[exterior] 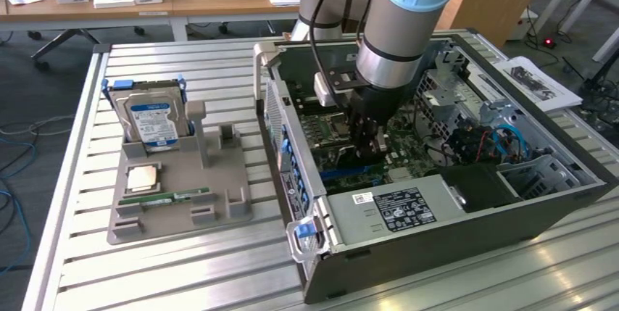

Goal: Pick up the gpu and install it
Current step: 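Insert the gpu into the slot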

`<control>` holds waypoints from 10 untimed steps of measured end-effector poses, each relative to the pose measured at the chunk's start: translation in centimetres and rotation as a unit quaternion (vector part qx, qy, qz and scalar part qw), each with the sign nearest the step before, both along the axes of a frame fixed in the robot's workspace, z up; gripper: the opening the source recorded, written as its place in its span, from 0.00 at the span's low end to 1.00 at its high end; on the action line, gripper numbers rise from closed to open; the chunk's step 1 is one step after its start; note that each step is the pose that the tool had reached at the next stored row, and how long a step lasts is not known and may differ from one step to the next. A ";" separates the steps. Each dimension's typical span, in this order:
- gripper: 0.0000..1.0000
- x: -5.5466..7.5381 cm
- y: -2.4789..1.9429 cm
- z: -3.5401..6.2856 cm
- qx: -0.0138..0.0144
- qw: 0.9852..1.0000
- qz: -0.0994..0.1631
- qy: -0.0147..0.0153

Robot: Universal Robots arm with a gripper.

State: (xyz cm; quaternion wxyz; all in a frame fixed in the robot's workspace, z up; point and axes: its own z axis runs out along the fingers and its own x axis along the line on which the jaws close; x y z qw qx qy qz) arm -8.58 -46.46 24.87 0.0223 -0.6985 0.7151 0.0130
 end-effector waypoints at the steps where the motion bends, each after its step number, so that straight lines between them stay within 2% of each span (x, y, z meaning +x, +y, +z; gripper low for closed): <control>1: 0.27 0.0 0.00 -0.02 0.000 1.000 0.000 0.000; 10: 0.27 0.0 0.00 -0.12 0.000 1.000 -0.007 0.000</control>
